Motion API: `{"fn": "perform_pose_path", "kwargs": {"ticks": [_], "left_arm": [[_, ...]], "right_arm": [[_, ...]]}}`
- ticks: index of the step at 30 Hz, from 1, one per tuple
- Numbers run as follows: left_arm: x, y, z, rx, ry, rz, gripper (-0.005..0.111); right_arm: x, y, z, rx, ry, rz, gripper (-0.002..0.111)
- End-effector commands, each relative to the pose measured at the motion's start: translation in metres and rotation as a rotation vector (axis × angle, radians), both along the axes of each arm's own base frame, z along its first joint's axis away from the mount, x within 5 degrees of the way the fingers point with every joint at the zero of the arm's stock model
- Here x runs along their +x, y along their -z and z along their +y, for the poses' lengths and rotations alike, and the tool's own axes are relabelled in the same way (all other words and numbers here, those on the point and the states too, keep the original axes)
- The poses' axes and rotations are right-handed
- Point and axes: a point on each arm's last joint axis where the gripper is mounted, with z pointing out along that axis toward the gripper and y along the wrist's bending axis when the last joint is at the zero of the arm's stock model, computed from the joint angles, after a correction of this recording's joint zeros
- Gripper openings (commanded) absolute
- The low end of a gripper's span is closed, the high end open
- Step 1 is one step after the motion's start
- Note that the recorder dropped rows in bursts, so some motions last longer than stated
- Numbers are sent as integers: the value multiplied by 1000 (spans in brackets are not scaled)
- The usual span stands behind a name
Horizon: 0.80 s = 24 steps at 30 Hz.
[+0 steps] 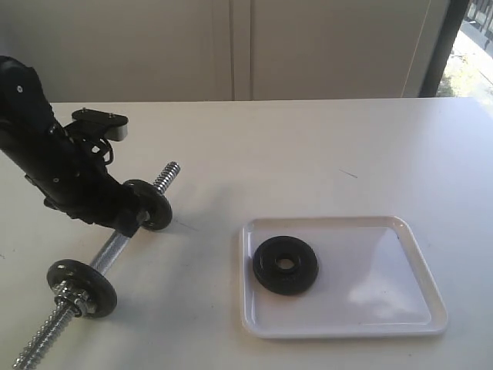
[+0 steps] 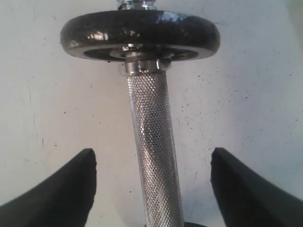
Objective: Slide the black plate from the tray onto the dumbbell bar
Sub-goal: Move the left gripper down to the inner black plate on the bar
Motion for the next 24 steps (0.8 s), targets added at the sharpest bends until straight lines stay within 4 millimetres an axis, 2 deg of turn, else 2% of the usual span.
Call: {"fn": "perform_pose_path", "kwargs": {"ticks": [1, 14, 24], "left_arm": [[4, 8, -7, -41, -33, 20, 75], [17, 40, -12, -43, -67, 49, 75], [19, 49, -13, -35, -65, 58, 72]], "right_arm": [[0, 0, 0, 7, 10, -14, 0], [0, 0, 0, 7, 10, -14, 0], [0, 0, 0, 7, 10, -14, 0]]}}
